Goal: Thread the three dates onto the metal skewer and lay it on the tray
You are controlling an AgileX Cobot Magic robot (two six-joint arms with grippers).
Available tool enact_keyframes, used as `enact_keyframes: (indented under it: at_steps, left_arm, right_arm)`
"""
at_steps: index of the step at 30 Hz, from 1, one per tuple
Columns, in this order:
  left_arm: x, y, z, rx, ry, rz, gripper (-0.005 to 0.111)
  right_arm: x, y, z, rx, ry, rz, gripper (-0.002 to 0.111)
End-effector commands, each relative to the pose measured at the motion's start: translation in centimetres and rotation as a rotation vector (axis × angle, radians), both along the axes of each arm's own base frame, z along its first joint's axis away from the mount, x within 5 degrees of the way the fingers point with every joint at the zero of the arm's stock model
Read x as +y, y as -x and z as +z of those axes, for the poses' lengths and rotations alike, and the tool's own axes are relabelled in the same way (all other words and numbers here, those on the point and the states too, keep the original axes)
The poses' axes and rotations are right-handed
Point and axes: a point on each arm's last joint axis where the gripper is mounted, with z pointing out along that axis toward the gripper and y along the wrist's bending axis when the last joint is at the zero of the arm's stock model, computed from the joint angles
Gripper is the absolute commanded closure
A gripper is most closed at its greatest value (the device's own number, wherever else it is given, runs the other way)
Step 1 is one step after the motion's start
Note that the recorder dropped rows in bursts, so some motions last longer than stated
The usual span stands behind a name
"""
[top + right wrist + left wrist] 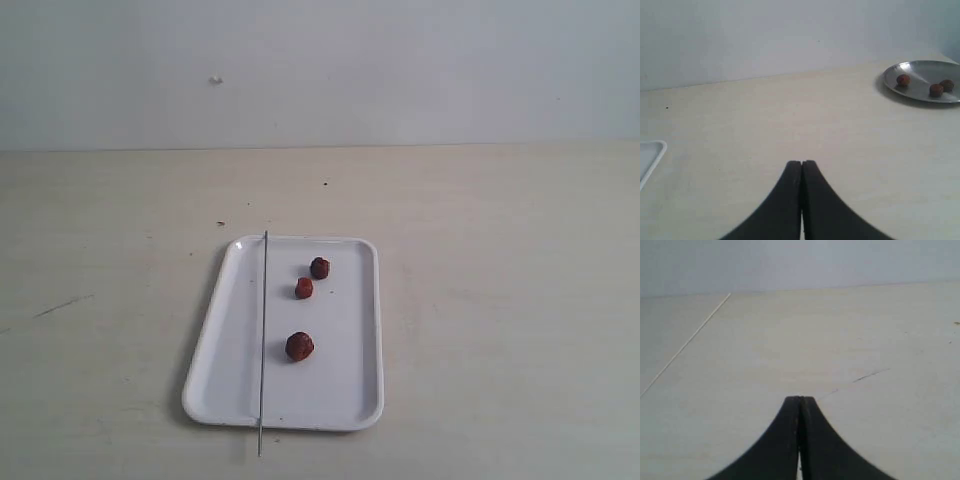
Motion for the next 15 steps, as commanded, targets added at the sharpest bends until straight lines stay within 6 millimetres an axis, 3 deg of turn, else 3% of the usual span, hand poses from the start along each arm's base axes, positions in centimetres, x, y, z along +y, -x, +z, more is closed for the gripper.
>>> enact_keyframes:
  at_steps: [1,7,11,15]
  left_arm:
    - [0.4,0.0,0.0,0.013,-0.129,0.009,0.107]
    - [0.4,0.0,0.0,0.014,-0.141,0.008,0.107]
    - [0.7,0.0,0.2,0.026,-0.293,0.001,0.107]
    - [0.2,-0.3,1.2,-0.096,-0.272,-0.038,0.107]
  right_arm:
    - [0.0,0.0,-0.1,-0.009,0.001,-0.005,0.108]
    - [0.0,0.0,-0.1,-0.009,0.001,-0.005,0.108]
    - [0.0,0.0,-0.1,-0.009,0.001,-0.005,0.108]
    - [0.0,0.0,-0.1,-0.009,0.001,-0.005,0.108]
